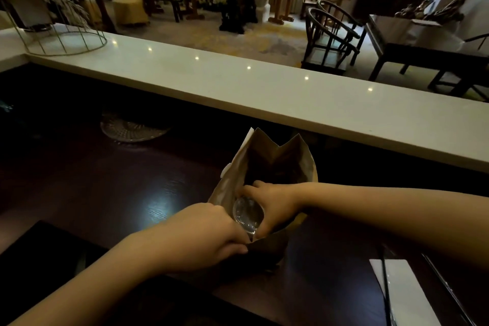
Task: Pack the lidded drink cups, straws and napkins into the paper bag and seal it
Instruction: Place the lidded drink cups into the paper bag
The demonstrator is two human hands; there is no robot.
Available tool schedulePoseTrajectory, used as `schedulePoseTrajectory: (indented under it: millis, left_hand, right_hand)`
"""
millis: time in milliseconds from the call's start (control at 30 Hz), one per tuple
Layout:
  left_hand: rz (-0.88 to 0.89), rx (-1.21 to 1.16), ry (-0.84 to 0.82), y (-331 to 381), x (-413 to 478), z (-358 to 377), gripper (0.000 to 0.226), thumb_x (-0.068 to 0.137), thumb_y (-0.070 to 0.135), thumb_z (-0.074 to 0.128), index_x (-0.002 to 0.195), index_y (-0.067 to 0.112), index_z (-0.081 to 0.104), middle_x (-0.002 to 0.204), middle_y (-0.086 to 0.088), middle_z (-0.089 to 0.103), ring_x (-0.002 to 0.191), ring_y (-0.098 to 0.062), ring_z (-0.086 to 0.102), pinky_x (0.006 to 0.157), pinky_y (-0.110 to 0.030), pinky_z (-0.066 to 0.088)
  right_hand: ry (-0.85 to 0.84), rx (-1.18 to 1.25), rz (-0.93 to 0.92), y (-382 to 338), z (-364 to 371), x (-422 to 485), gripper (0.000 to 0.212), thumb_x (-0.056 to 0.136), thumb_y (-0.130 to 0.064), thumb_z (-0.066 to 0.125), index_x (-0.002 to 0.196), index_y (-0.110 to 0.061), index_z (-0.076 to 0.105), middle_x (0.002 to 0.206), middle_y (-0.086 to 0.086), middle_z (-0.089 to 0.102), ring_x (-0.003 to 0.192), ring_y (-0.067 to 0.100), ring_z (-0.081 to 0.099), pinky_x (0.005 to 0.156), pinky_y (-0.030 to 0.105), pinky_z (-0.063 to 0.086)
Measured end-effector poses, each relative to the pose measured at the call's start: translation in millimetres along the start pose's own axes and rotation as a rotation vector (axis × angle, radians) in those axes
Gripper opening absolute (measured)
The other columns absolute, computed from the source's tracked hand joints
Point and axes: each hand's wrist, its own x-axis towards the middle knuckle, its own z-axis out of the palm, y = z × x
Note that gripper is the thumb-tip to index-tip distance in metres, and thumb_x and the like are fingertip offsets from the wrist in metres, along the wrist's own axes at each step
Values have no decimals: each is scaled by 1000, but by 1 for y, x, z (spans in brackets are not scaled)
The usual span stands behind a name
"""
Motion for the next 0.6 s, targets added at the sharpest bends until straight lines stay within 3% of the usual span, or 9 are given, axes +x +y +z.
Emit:
schedulePoseTrajectory:
  millis: [300,433,533,600]
  left_hand:
    - [97,60,-27,12,-4,11,47,89,47,14,114,31,50,109,1,67,99,-22,61,81,-35,46]
    - [128,26,-11,10,-5,17,52,82,46,10,114,33,50,104,-1,68,95,-23,62,81,-38,49]
    - [209,12,109,10,-3,18,54,84,46,12,106,28,58,91,-1,71,82,-24,66,70,-36,51]
    - [191,29,91,8,-2,18,56,83,47,10,105,28,58,90,-1,71,81,-23,66,69,-35,49]
  right_hand:
    - [-24,34,42,9,22,4,99,69,-41,77,146,-26,16,147,7,27,132,27,36,105,37,41]
    - [6,27,86,14,30,10,103,65,-43,79,145,-29,15,146,7,26,133,29,33,104,40,42]
    - [9,24,103,17,31,16,105,64,-44,79,145,-30,14,147,6,24,133,29,32,105,41,41]
    - [-3,17,105,18,32,20,106,64,-44,79,145,-31,13,147,5,24,133,29,32,105,41,42]
